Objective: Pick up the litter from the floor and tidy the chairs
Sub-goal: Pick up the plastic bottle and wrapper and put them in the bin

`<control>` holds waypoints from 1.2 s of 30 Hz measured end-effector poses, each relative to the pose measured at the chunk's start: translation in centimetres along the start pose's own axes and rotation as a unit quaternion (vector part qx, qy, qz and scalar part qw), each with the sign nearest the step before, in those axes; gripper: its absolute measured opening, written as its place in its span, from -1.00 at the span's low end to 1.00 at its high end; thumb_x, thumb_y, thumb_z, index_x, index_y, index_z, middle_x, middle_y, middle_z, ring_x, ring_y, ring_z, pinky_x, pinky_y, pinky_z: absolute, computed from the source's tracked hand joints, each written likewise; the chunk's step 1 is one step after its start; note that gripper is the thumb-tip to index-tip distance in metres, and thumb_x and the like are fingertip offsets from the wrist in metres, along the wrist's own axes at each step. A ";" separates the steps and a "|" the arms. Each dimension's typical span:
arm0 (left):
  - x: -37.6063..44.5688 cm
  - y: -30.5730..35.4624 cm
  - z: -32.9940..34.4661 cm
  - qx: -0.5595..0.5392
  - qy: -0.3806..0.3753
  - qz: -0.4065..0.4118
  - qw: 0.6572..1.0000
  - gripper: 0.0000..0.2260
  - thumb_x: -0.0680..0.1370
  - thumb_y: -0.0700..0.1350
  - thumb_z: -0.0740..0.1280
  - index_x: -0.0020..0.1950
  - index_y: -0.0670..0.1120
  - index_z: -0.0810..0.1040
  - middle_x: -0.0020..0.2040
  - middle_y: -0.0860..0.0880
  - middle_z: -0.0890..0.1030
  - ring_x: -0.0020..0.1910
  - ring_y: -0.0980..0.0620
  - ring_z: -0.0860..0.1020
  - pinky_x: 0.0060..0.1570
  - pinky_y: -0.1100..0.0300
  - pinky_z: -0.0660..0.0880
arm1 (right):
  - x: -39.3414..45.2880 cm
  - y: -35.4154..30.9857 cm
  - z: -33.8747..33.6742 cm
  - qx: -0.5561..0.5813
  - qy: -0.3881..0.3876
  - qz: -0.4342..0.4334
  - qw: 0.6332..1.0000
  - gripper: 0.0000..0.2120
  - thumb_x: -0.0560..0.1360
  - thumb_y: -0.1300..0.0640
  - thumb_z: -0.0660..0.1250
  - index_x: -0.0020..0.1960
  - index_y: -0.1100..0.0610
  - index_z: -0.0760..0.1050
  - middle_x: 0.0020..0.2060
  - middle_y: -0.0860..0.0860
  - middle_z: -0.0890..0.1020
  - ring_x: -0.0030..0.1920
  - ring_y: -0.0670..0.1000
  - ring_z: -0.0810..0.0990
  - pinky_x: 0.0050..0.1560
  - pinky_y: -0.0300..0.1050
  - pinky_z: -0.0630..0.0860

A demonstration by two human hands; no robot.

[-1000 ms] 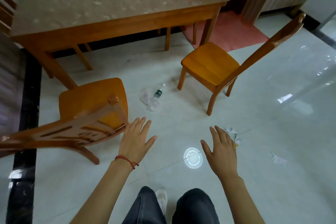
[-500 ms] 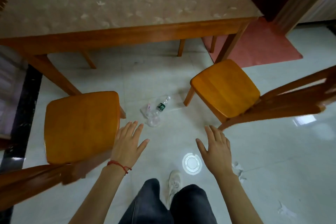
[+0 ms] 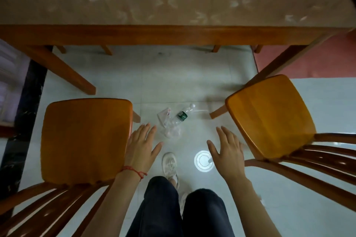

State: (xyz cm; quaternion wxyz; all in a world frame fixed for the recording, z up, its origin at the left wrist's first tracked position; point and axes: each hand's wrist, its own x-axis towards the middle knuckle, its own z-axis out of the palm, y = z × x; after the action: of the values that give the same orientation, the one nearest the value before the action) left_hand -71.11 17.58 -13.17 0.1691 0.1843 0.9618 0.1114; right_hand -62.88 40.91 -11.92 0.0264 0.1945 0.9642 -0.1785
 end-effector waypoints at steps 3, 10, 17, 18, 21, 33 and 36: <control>3.2 -0.9 0.8 -0.010 -0.013 -0.002 1.000 -0.45 0.51 0.15 0.05 0.25 -0.22 0.49 0.23 -0.22 0.52 0.21 -0.23 0.48 0.11 -0.10 0.43 | 3.0 -0.3 2.3 0.008 -0.025 -0.011 1.000 -0.51 0.51 -0.10 0.14 0.25 0.23 0.45 0.20 0.20 0.53 0.19 0.24 0.49 0.15 0.17 0.40; 9.6 -4.2 7.0 -0.016 -0.017 0.005 1.000 -0.35 0.58 0.22 -0.13 0.26 -0.24 0.46 0.24 -0.25 0.50 0.23 -0.24 0.45 0.17 -0.09 0.38 | 8.9 1.4 11.2 0.034 -0.079 -0.026 0.996 -0.45 0.48 -0.13 0.05 0.24 0.24 0.45 0.17 0.19 0.55 0.16 0.23 0.51 0.12 0.14 0.43; 15.1 -8.6 19.4 -0.029 -0.023 -0.026 0.999 -0.35 0.59 0.21 -0.12 0.24 -0.27 0.48 0.22 -0.27 0.51 0.21 -0.25 0.47 0.16 -0.08 0.37 | 13.4 4.8 26.9 0.075 -0.140 0.018 0.987 -0.51 0.49 -0.07 0.18 0.30 0.21 0.41 0.23 0.14 0.51 0.23 0.17 0.44 0.20 0.05 0.34; 15.6 -9.2 21.3 -0.028 -0.019 -0.028 0.999 -0.35 0.59 0.21 -0.12 0.24 -0.27 0.48 0.22 -0.27 0.51 0.21 -0.25 0.47 0.16 -0.07 0.37 | 13.8 5.5 29.3 0.079 -0.150 0.017 0.985 -0.54 0.50 -0.03 0.23 0.30 0.21 0.40 0.23 0.15 0.51 0.23 0.17 0.44 0.20 0.04 0.33; 16.8 -10.7 26.6 -0.026 -0.019 -0.029 0.999 -0.35 0.58 0.21 -0.11 0.25 -0.27 0.48 0.22 -0.27 0.51 0.21 -0.25 0.47 0.17 -0.04 0.33 | 14.7 7.8 36.3 0.071 -0.176 0.011 0.982 -0.57 0.50 0.04 0.31 0.30 0.21 0.41 0.22 0.16 0.52 0.23 0.19 0.44 0.19 0.04 0.34; 18.2 -14.5 43.8 -0.013 -0.055 -0.038 0.998 -0.37 0.59 0.21 -0.10 0.25 -0.25 0.48 0.23 -0.26 0.51 0.23 -0.25 0.46 0.16 -0.07 0.34 | 16.0 13.2 57.0 0.063 -0.220 0.038 0.973 -0.55 0.51 0.07 0.29 0.36 0.17 0.33 0.25 0.14 0.48 0.24 0.14 0.41 0.15 0.01 0.38; 18.4 -14.6 45.9 -0.012 -0.058 -0.035 0.998 -0.40 0.59 0.19 -0.08 0.25 -0.24 0.46 0.23 -0.26 0.51 0.23 -0.25 0.46 0.16 -0.11 0.36 | 16.5 14.2 59.0 0.052 -0.215 0.048 0.974 -0.60 0.51 0.14 0.28 0.32 0.18 0.37 0.22 0.15 0.49 0.20 0.16 0.44 0.09 0.01 0.41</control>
State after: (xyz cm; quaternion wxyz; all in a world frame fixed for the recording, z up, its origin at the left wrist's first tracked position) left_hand -74.98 18.51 -64.61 0.2308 0.1552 0.9547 0.1058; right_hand -73.78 38.27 -73.78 0.2317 0.1987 0.9148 -0.2644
